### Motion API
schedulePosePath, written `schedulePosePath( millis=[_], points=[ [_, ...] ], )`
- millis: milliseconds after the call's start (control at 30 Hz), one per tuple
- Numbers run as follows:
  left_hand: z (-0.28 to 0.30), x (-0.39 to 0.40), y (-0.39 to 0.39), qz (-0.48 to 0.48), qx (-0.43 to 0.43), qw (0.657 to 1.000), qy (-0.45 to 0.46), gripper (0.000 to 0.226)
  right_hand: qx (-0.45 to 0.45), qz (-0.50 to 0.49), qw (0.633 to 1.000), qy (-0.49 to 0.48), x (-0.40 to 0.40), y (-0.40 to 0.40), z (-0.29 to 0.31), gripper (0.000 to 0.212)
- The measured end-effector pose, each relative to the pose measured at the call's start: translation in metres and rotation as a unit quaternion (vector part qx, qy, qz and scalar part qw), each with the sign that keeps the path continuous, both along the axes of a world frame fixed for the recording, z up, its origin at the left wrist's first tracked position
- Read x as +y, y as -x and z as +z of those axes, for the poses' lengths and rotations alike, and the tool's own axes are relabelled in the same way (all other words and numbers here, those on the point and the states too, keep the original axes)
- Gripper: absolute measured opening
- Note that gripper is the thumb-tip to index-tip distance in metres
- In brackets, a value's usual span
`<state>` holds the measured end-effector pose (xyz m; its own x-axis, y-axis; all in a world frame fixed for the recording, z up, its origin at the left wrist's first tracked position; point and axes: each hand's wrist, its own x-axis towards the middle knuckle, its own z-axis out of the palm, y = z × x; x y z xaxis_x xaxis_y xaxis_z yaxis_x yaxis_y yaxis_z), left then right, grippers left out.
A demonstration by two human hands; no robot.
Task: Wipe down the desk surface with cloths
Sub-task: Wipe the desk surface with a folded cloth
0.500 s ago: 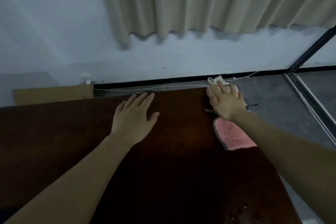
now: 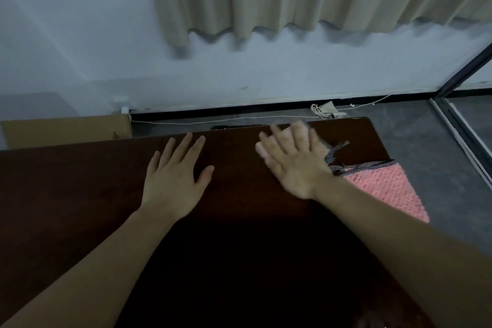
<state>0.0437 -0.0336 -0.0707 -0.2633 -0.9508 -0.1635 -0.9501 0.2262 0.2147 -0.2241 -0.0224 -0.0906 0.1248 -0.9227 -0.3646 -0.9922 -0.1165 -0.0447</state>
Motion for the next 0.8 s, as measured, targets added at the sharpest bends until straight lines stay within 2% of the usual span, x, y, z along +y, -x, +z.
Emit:
schedulePosePath(
  millis=[133, 333, 433, 500, 600, 667, 800],
  points=[
    [-0.001, 0.005, -0.008, 0.011, -0.001, 1.0, -0.007, 0.069, -0.019, 0.092, 0.996, -0.009, 0.037, -0.014, 0.001, 0.063],
    [-0.002, 0.025, -0.034, 0.013, 0.003, 1.0, -0.001, 0.068, 0.011, -0.063, 0.998, 0.022, -0.027, 0.022, -0.003, 0.055],
    [-0.005, 0.032, -0.045, 0.016, 0.0, 1.0, -0.006, 0.068, 0.005, -0.082, 0.996, 0.026, -0.031, 0.012, -0.003, 0.055],
    [-0.007, 0.035, -0.047, 0.02, -0.002, 1.0, -0.012, 0.068, 0.009, -0.058, 0.998, 0.018, -0.011, -0.007, -0.006, 0.056],
    [-0.01, 0.037, -0.045, 0.027, 0.0, 1.0, -0.013, 0.068, -0.006, 0.03, 0.999, 0.023, 0.038, -0.033, -0.007, 0.061],
    [-0.01, 0.037, -0.044, 0.025, 0.001, 1.0, -0.015, 0.068, -0.028, 0.078, 0.996, 0.018, 0.065, -0.039, -0.001, 0.056],
    [-0.011, 0.037, -0.046, 0.022, -0.002, 0.999, -0.026, 0.069, -0.027, 0.075, 0.996, 0.03, 0.056, -0.03, 0.001, 0.055]
  ],
)
